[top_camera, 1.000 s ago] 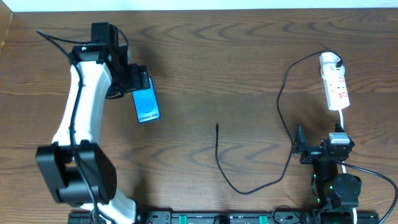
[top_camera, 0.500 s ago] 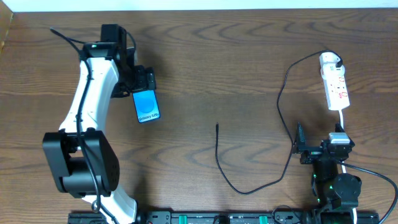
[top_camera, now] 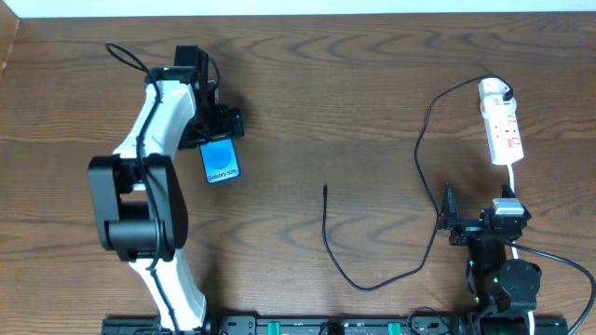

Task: Plug charger to phone and switch on socket
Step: 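Move the left gripper over the blue phone and lower onto it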

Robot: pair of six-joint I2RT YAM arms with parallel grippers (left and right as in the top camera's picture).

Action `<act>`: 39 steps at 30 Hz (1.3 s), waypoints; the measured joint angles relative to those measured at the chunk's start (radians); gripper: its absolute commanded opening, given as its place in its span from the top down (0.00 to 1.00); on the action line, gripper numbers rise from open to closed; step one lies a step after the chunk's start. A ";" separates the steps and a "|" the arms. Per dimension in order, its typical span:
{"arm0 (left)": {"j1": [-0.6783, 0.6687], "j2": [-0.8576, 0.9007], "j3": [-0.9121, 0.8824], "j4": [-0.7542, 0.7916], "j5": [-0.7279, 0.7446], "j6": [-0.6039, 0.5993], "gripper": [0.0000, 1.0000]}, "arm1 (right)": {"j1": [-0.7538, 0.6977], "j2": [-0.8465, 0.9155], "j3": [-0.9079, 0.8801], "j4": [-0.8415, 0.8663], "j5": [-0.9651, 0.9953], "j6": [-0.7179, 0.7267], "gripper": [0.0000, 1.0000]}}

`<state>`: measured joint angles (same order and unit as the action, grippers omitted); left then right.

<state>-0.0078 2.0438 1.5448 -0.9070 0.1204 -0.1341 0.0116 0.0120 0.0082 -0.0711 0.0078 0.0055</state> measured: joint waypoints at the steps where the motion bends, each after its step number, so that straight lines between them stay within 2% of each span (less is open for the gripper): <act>1: 0.000 0.014 0.000 0.005 0.000 0.000 0.02 | 0.000 0.000 0.000 0.000 0.000 0.000 0.01; 7: 0.000 0.079 0.000 0.026 -0.028 -0.027 0.02 | 0.000 0.000 0.000 0.000 0.000 0.000 0.01; 16: 0.000 0.083 0.000 0.037 -0.071 -0.076 0.02 | 0.000 0.000 0.000 0.000 0.000 0.000 0.01; 26: 0.000 0.083 -0.029 0.100 -0.075 -0.079 0.02 | 0.000 0.000 0.000 0.000 0.000 0.000 0.01; 39: 0.000 0.083 -0.039 0.105 -0.070 -0.080 0.02 | 0.000 0.000 0.000 0.000 0.000 0.000 0.01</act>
<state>-0.0078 2.1265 1.5055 -0.8017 0.0502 -0.2138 0.0116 0.0120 0.0082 -0.0715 0.0074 0.0051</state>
